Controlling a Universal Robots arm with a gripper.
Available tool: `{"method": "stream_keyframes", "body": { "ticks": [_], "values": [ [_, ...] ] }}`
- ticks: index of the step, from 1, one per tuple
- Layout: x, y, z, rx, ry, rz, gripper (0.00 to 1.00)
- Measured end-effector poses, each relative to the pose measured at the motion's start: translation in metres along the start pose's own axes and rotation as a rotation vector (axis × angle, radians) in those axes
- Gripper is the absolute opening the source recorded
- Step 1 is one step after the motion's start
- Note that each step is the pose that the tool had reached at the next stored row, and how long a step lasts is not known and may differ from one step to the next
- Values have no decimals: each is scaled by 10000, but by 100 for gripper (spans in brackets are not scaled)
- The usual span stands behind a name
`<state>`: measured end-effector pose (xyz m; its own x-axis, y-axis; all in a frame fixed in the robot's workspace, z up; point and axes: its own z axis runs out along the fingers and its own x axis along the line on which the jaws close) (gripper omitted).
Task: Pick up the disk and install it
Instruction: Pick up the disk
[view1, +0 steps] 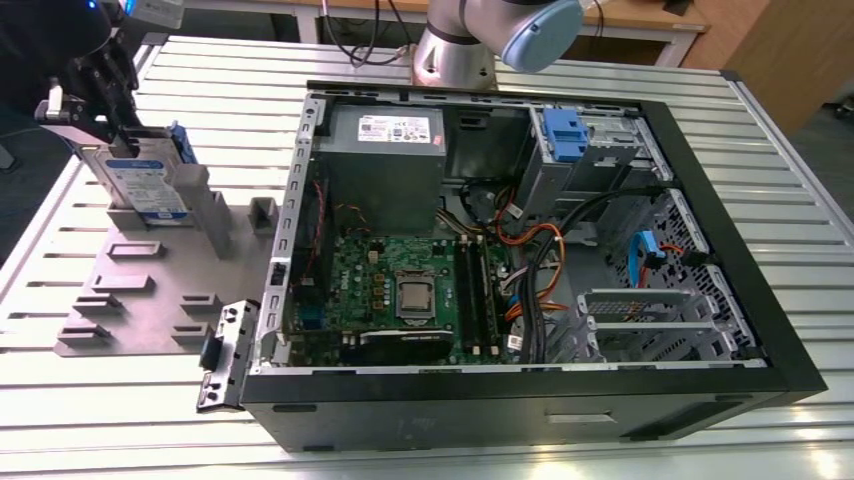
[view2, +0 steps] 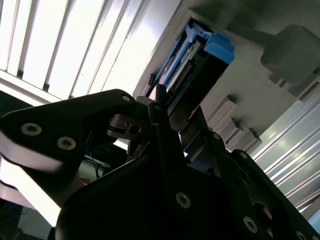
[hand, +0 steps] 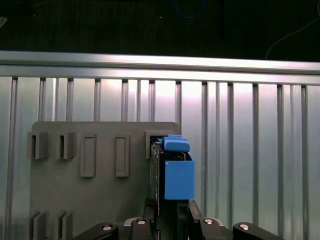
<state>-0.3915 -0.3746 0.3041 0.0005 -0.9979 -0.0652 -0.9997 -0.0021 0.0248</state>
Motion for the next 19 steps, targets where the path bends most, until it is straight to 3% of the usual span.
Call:
{"method": "stream_keyframes", "body": {
  "ticks": [19],
  "values": [
    [-3, 1, -37, 0, 0, 4, 35]
  ]
}}
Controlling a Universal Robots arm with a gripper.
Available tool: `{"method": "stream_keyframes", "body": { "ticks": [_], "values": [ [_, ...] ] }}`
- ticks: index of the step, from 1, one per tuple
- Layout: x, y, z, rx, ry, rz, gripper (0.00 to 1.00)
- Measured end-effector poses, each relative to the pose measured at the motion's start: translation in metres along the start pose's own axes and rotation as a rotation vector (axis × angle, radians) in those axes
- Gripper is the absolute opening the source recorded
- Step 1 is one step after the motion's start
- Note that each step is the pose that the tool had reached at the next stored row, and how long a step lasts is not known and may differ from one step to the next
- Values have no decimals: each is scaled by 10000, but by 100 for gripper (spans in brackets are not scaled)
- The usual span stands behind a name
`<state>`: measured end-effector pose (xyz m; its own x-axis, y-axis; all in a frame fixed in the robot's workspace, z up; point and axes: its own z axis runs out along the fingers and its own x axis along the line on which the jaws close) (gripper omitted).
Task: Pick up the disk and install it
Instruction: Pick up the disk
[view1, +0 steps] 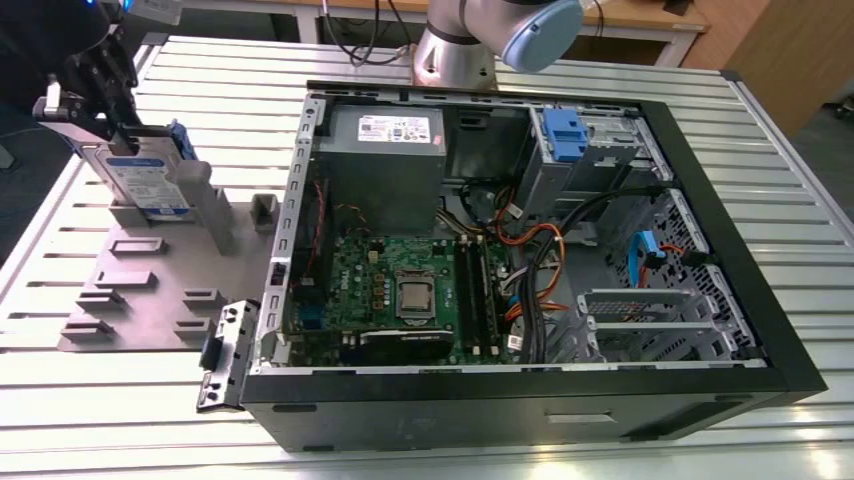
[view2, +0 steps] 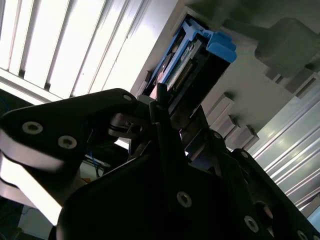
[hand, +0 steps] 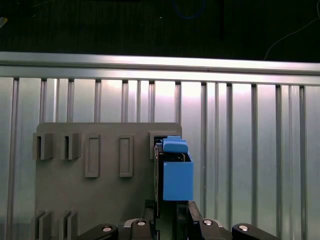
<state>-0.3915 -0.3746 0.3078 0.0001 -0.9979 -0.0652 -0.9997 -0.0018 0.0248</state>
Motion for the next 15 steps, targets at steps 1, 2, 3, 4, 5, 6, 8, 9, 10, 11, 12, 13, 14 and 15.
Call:
{"method": "stream_keyframes", "body": {
  "ticks": [1, 2, 3, 4, 5, 6, 8, 9, 10, 11, 12, 13, 14, 15],
  "values": [
    [0, 0, -1, -1, 1, 0, 35],
    [0, 0, -2, -2, 1, -1, 36],
    [0, 0, -2, -2, 1, 0, 36],
    [0, 0, -2, -1, 0, 0, 42],
    [0, 0, -2, -1, 1, -1, 42],
    [0, 0, -2, -1, 1, 0, 42],
    [1, 0, -3, -3, -74, -2, 42],
    [2, 0, -1, -3, -221, -6, 42],
    [2, 0, 0, -1, -303, -8, 42],
    [2, 0, 0, -2, -327, -9, 42],
    [3, 0, 2, -1, -332, -7, 42],
    [4, 0, 8, 2, -333, -7, 42],
    [5, 0, 11, 1, -333, -7, 42],
    [6, -1, 15, -1, -332, -7, 42]
  ]
}}
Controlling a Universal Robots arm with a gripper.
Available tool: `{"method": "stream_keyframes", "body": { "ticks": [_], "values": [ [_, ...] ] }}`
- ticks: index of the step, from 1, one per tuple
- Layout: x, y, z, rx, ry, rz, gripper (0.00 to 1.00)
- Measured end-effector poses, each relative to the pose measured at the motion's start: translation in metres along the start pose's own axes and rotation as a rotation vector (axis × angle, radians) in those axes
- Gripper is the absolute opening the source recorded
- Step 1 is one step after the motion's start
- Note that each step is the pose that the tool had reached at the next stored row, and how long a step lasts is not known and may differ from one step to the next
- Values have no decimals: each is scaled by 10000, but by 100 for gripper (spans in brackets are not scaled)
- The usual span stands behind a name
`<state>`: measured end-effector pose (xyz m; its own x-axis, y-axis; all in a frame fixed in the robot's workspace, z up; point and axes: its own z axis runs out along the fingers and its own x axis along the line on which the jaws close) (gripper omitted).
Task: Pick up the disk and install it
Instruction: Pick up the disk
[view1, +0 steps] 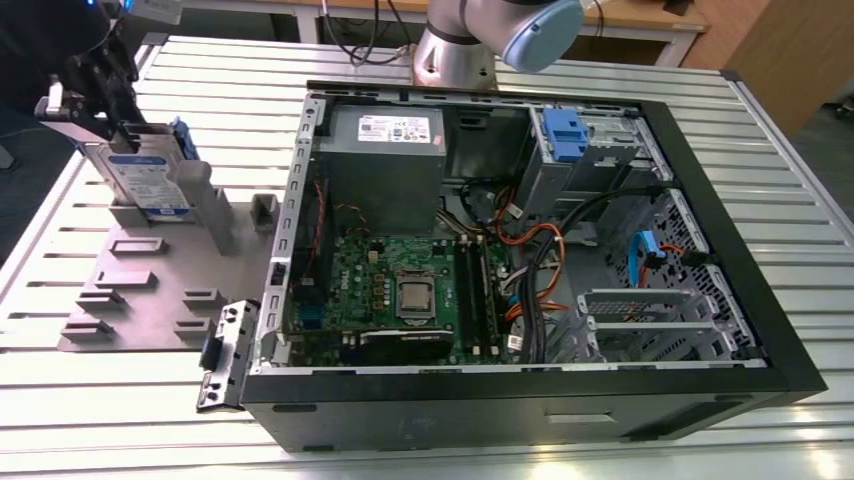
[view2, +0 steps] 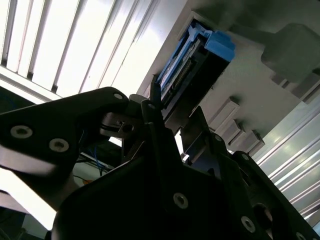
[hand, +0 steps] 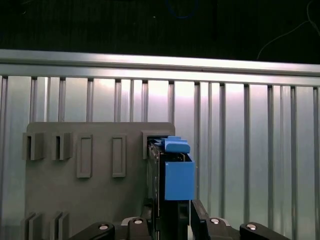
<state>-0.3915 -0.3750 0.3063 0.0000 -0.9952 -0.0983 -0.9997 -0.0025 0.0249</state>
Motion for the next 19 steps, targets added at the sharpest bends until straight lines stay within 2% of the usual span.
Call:
{"method": "stream_keyframes", "body": {
  "ticks": [13, 19],
  "values": [
    [-1, -4, 31, 16, -5, 134, 42],
    [-22, -4, 47, 18, 18, 180, 42]
  ]
}}
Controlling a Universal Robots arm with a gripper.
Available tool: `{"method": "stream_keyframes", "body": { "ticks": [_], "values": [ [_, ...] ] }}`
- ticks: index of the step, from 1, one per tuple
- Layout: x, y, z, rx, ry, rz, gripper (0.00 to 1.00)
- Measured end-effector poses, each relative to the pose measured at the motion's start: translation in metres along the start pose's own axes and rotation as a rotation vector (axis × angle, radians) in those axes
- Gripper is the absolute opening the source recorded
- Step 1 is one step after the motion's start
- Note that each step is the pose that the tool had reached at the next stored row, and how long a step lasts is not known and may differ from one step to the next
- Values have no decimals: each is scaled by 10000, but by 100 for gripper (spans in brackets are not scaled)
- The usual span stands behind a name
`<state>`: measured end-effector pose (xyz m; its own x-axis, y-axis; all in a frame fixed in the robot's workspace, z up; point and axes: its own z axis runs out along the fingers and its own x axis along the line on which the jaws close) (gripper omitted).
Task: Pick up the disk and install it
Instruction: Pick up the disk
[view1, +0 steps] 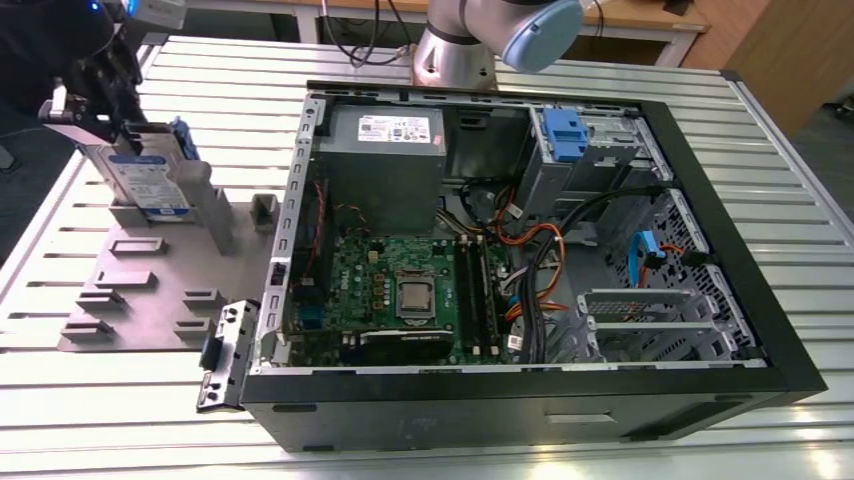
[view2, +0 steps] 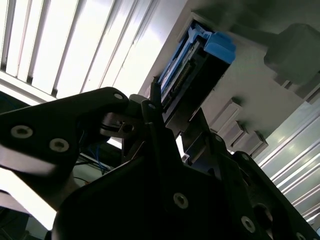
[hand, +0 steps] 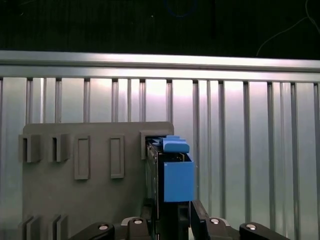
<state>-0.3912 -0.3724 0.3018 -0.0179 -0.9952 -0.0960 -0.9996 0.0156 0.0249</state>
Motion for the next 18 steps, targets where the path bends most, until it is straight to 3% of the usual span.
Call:
{"method": "stream_keyframes", "body": {
  "ticks": [8, 18],
  "values": [
    [-29, 1, 5, 0, 0, 1, 42],
    [10, 0, 2, 1, -1, 2, 42]
  ]
}}
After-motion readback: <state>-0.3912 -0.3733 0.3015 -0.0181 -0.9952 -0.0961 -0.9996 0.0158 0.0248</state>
